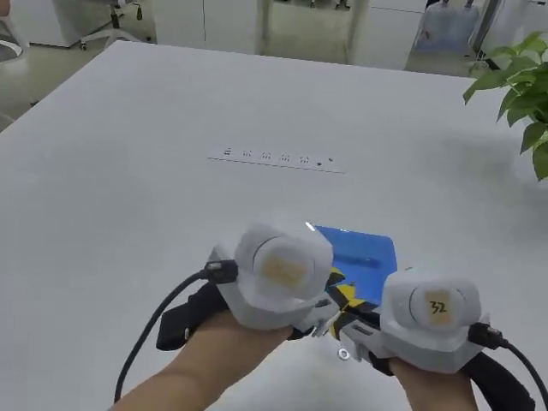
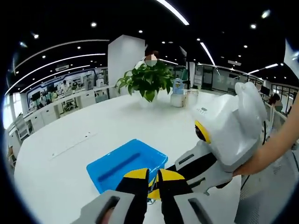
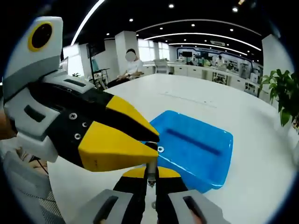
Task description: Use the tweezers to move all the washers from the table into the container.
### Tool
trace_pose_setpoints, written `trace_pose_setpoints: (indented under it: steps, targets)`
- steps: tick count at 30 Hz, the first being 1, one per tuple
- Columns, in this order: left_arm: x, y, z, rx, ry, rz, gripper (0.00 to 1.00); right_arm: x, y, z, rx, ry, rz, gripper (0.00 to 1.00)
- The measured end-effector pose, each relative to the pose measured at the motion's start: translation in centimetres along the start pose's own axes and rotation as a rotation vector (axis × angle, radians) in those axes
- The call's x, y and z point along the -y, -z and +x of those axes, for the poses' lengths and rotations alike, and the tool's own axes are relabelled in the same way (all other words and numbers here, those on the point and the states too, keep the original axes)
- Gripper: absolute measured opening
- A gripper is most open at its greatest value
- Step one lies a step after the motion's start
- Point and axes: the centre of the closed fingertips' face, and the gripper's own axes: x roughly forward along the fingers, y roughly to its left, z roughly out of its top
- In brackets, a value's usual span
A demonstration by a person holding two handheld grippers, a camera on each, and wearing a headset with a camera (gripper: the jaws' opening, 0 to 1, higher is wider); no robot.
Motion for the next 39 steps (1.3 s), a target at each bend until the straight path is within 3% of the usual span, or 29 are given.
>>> trace_pose_setpoints:
  steps: [4, 8, 11, 13, 17, 24, 26, 28, 33, 39]
  targets:
    - [0.6, 0.0, -0.1, 0.001, 0.061, 0.111, 0.00, -0.1, 0.0, 0.0, -0.005, -0.009, -0.019, 0.02]
    - [0.6, 0.2, -0.3, -0.006, 0.098, 0.090, 0.00, -0.4, 0.1, -0.1, -0.013, -0.074, -0.111, 0.03]
    - [0.9, 0.2, -0.5, -0.003, 0.131, 0.176, 0.00, -0.5, 0.1, -0.1, -0.027, -0.116, -0.150, 0.05]
    - [0.8, 0.2, -0.5, -0.008, 0.138, 0.155, 0.00, -0.5, 0.1, 0.0, -0.036, -0.137, -0.186, 0.05]
    - [0.7, 0.3, -0.4, -0.019, 0.173, 0.181, 0.00, -0.8, 0.2, 0.2, -0.041, -0.179, -0.283, 0.05]
    - [0.6, 0.2, -0.5, -0.043, 0.253, 0.218, 0.00, -1.0, 0.2, 0.6, -0.047, -0.216, -0.344, 0.06]
    - [0.7, 0.2, -0.5, -0.047, 0.255, 0.214, 0.00, -0.9, 0.2, 0.6, -0.046, -0.214, -0.332, 0.05]
    - [0.8, 0.3, -0.6, -0.046, 0.248, 0.214, 0.00, -0.9, 0.2, 0.6, -0.056, -0.214, -0.269, 0.04]
    - [1.0, 0.3, -0.8, -0.053, 0.217, 0.217, 0.00, -1.0, 0.3, 0.5, -0.066, -0.192, -0.308, 0.03]
    - [1.1, -0.9, -2.0, -0.022, 0.191, 0.204, 0.00, -1.5, -0.8, -0.7, -0.051, -0.187, -0.312, 0.03]
